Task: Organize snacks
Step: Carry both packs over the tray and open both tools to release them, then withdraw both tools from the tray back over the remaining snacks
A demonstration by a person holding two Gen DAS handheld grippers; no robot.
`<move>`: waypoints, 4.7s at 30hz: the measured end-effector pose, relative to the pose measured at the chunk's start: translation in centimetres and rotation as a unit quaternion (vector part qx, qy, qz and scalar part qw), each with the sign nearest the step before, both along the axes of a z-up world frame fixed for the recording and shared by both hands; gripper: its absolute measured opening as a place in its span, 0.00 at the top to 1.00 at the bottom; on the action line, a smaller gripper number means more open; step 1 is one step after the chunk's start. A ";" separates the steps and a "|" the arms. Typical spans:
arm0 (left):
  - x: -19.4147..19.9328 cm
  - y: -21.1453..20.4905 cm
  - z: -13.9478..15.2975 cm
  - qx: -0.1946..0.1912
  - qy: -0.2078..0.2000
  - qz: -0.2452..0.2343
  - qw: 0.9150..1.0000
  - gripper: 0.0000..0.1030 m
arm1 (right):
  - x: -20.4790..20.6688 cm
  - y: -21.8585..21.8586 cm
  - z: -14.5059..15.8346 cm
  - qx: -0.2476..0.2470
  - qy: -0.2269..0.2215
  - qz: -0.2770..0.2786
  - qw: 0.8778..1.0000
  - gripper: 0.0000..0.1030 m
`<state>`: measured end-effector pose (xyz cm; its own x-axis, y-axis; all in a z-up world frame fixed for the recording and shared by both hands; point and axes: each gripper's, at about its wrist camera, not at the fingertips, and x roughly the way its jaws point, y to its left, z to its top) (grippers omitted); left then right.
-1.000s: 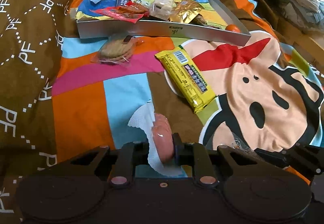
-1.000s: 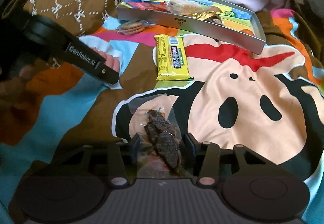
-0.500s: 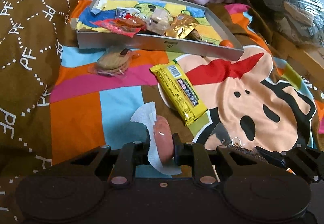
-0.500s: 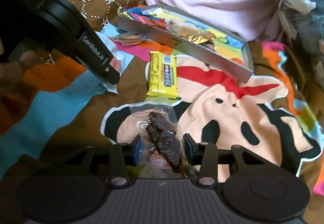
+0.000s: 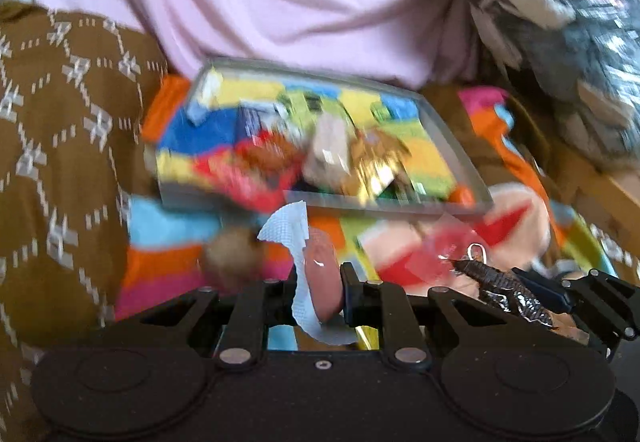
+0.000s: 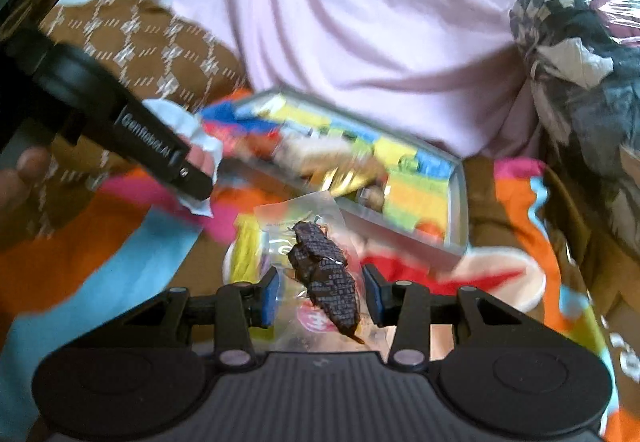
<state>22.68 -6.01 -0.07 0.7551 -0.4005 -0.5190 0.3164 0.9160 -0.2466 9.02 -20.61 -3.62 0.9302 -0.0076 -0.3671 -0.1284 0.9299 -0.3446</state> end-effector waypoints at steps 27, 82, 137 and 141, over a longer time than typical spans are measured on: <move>18.4 1.7 1.9 0.029 -0.005 0.064 0.998 0.82 | 23.8 1.7 5.0 0.081 0.054 0.023 0.995 0.53; 0.0 3.3 8.0 0.046 -0.124 0.136 0.982 0.01 | 5.2 -3.0 9.3 0.161 -0.072 -0.020 0.984 0.00; -9.5 4.2 -3.6 0.134 -0.010 0.093 0.987 0.01 | -5.4 -0.1 -3.3 0.116 0.108 -0.076 0.984 0.00; -9.0 4.3 -3.7 0.131 -0.014 0.095 0.987 0.01 | -5.0 0.1 -3.5 0.115 0.111 -0.079 0.984 0.00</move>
<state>13.73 -1.72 -3.77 0.8193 -0.1049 -0.5637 0.1358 0.9907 0.0130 4.04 -20.48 -7.13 0.8202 -0.0386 -0.5708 -0.0248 0.9944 -0.1028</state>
